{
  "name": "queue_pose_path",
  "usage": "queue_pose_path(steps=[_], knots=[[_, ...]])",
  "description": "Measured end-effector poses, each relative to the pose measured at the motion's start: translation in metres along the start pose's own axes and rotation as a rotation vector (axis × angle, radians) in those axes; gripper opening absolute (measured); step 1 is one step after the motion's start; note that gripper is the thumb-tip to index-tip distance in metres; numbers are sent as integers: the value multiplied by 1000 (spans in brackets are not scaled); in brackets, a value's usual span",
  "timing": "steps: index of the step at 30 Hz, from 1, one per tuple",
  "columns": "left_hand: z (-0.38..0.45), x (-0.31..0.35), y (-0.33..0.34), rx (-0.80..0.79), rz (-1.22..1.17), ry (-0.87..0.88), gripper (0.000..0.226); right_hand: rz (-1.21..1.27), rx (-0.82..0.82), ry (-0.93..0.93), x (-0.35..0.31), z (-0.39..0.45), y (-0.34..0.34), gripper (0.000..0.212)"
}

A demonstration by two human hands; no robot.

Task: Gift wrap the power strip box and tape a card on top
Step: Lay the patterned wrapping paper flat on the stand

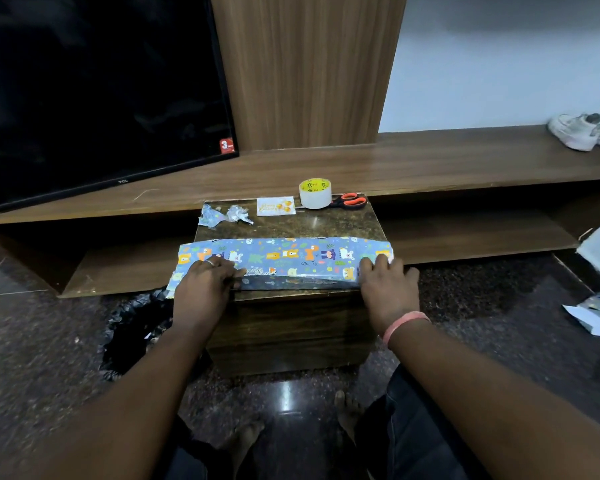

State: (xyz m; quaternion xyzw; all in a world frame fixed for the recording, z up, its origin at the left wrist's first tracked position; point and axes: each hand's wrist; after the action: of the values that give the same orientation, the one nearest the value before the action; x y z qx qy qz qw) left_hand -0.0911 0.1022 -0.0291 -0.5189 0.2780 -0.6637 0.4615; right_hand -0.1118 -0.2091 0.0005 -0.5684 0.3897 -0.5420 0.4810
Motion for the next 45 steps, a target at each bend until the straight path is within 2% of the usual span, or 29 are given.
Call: queue_pose_path(steps=[2, 4, 7, 9, 13, 18, 24, 28, 31, 34, 36, 40, 42, 45], knots=[[-1, 3, 0, 16, -13, -28, 14, 112, 3, 118, 6, 2, 3, 39], [-3, 7, 0, 28, -16, -52, 13, 136, 110, 166, 10, 5, 0, 36], [-3, 15, 0, 50, -11, -48, 11, 42, 238, 151, 6, 14, -1, 27], [-3, 21, 1, 59, -5, -54, 13, 28, 293, 77, 0, 19, -1, 29], [-3, 28, 4, 65, 11, -31, 16, 103, 242, -196, -13, 30, 2, 43], [0, 32, 6, 51, 14, 64, 17, 288, 224, -349, -9, 40, 2, 39], [10, 13, 0, -70, -95, -93, 16, 392, 187, -312, -4, 39, -2, 24], [8, -1, -14, -60, -79, -202, 11, 476, 188, -297, -3, 39, 1, 27], [8, -8, -25, -54, -1, -251, 10, 459, 194, -289, -4, 39, 4, 30], [7, -8, -31, -62, 178, -282, 5, 457, 203, -274, -2, 40, 4, 29], [3, -6, -33, -83, 280, -314, 10, 446, 203, -269, -2, 40, 3, 26], [1, 0, -35, -155, 284, -262, 24, 433, 194, -249, -4, 39, 1, 22], [-1, -1, -36, -191, 273, -237, 22, 425, 187, -243, -5, 38, 1, 21], [-6, -1, -39, -247, 389, -326, 16, 435, 186, -247, -7, 37, 1, 21]])
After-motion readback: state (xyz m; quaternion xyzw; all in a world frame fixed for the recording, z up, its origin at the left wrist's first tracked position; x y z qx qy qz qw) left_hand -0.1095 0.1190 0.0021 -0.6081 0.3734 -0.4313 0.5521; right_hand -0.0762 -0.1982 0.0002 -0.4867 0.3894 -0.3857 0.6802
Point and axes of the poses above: each hand's wrist, its own z-axis towards the middle knuckle, its own y-axis out of the palm, x = y × z, and after that the axes turned 10 degrees about -y, right-handed
